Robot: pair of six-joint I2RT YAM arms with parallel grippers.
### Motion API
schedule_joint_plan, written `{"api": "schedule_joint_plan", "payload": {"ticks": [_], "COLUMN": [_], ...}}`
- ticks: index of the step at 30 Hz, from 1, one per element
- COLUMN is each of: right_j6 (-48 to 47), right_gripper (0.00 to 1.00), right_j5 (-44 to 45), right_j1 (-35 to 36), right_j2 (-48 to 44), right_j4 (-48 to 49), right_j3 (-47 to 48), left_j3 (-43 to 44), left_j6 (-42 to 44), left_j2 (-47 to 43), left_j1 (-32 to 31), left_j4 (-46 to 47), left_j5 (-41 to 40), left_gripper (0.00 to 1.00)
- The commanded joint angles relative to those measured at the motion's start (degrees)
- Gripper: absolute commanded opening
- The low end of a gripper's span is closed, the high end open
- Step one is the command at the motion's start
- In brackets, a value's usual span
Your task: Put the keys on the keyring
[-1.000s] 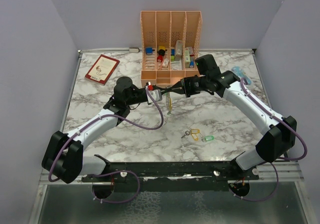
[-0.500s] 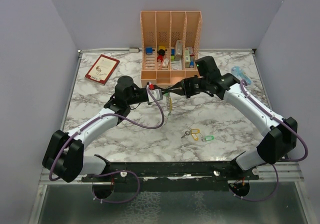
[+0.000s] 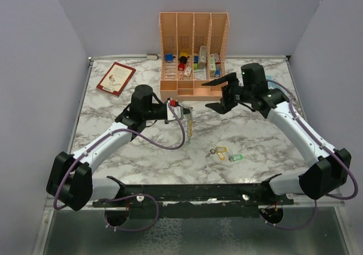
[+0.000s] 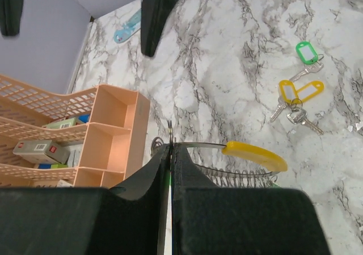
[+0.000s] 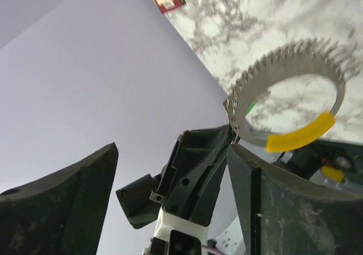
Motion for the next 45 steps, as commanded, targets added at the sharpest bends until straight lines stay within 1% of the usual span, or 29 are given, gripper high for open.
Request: {"api": "schedule_joint_plan", "payload": {"ticks": [1, 2, 3, 4, 5, 6, 7, 10, 12, 13, 15, 17, 18, 21, 26, 28, 31, 35, 39, 45], "right_j6": [-19.12, -26.32, -36.08, -44.37, -50.60, -56.77, -63.43, -82.47, -93.66, -98.27, -103.98, -107.85, -109.84, -113.81, -118.73, -120.45, -120.79, -119.62, -119.43, -119.40], "right_gripper": [0.80, 0.80, 0.79, 0.75, 0.70, 0.67, 0.62, 0.61, 0.59, 0.59, 0.57, 0.53, 0.48, 0.41, 0.38, 0.37, 0.35, 0.31, 0.29, 0.25], "right_j5": [-0.50, -0.21, -1.09, -3.00, -3.95, -4.20, -5.77, -11.55, -11.50, -11.43, -9.03, -7.16, -7.02, -7.80, -9.62, -9.82, -11.71, -13.00, -13.02, -12.72], "right_j1": [-6.98, -8.06, -8.61, -8.69, -8.70, -8.70, -8.71, -8.46, -5.76, -3.85, 0.55, 4.51, 6.25, 8.76, 10.45, 11.15, 11.83, 12.56, 13.42, 14.19], "right_j2": [-4.15, -4.43, -4.87, -5.48, -5.97, -6.13, -6.32, -5.40, -5.04, -5.11, -5.85, -6.51, -6.67, -7.50, -9.84, -10.02, -9.94, -9.93, -8.47, -6.80], "right_j4": [3.23, 3.88, 7.01, 10.69, 12.57, 12.74, 13.57, 9.06, 4.17, 3.13, 3.04, 3.69, 3.65, 3.40, 1.98, 1.13, 1.89, 6.25, 8.83, 11.87], "right_j3": [-0.62, -0.23, -0.42, -0.98, -0.99, -0.38, 0.13, 3.43, 4.66, 4.47, 3.29, 2.23, 2.11, 1.17, -1.19, -2.51, -4.09, -5.39, -5.23, -5.24], "left_j3": [3.10, 3.50, 4.11, 4.98, 6.26, 7.50, 8.94, 12.97, 14.81, 15.80, 18.19, 20.83, 21.90, 24.37, 31.51, 34.71, 36.72, 39.64, 41.47, 41.79], "left_j6": [0.90, 0.52, 0.51, 0.80, 1.27, 1.46, 1.92, 7.72, 9.86, 10.75, 12.72, 15.19, 16.13, 19.37, 28.91, 31.70, 33.00, 36.32, 35.30, 34.45], "left_j2": [-1.68, -1.53, -1.25, -0.90, -0.53, -0.07, 0.39, 1.60, 2.33, 2.88, 4.29, 5.83, 6.29, 7.36, 11.42, 13.07, 13.71, 15.18, 16.10, 16.21], "left_j1": [1.30, 1.82, 2.60, 3.13, 3.62, 3.98, 4.32, 4.44, 4.48, 4.47, 4.40, 4.28, 4.09, 3.75, 3.59, 3.53, 3.04, 0.47, -1.05, -2.35], "left_j4": [-1.90, -1.93, -2.50, -3.55, -6.05, -8.05, -10.55, -21.46, -27.05, -30.07, -36.66, -42.79, -44.99, -50.50, -63.39, -66.96, -68.34, -72.09, -72.40, -72.39], "left_j5": [3.96, 4.93, 6.13, 7.54, 8.81, 9.87, 10.94, 12.02, 11.84, 11.79, 11.79, 11.45, 10.97, 9.34, 8.39, 9.06, 10.12, 8.88, 8.92, 8.60], "left_gripper": [0.00, 0.00, 0.00, 0.00, 0.00, 0.00, 0.00, 0.00, 0.00, 0.00, 0.00, 0.00, 0.00, 0.00, 0.00, 0.00, 0.00, 0.00, 0.00, 0.00]}}
